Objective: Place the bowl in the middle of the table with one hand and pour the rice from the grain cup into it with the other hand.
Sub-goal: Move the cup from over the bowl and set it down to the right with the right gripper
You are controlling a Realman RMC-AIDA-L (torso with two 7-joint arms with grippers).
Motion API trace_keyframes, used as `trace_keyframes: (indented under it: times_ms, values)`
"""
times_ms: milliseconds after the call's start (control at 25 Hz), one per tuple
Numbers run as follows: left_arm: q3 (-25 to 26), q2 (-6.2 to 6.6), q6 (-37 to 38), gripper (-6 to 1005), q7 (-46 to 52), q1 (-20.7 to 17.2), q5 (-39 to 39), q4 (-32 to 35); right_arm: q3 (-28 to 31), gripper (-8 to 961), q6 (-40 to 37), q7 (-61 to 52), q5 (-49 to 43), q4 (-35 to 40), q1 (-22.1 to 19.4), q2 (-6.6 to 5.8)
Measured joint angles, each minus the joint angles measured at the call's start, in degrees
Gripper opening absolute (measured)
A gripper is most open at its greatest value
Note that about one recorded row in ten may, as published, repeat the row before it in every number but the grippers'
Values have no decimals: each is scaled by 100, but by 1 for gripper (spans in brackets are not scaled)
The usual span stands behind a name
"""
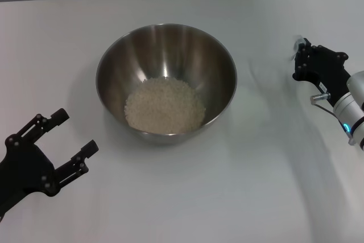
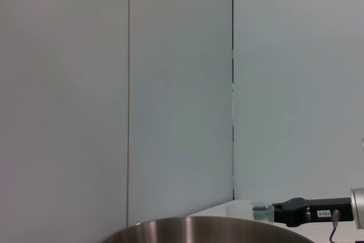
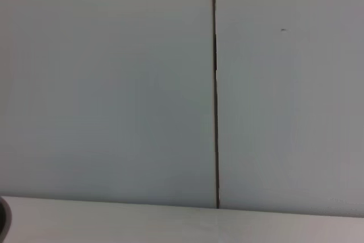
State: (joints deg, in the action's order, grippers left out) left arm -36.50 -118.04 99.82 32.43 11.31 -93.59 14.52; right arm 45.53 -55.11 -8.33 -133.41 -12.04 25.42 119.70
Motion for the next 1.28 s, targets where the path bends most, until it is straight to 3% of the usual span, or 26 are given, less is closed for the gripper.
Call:
trace_keyframes:
  times_ms: [280, 520, 920, 1280]
  values:
    - [13, 1, 28, 797, 0, -13, 6, 6, -1, 152, 9, -25, -25, 0, -9, 1]
    - [22, 1, 42, 797, 0, -22, 15, 10, -1, 346, 10, -30, -36, 0, -46, 1]
    - [30, 1, 45, 797, 0, -20, 6, 6, -64, 392, -96, -38, -54, -50, -247, -15]
    - [30, 1, 7, 797, 0, -15, -5, -7, -584, 392, -1432, -348, -54, -96, -989, -38]
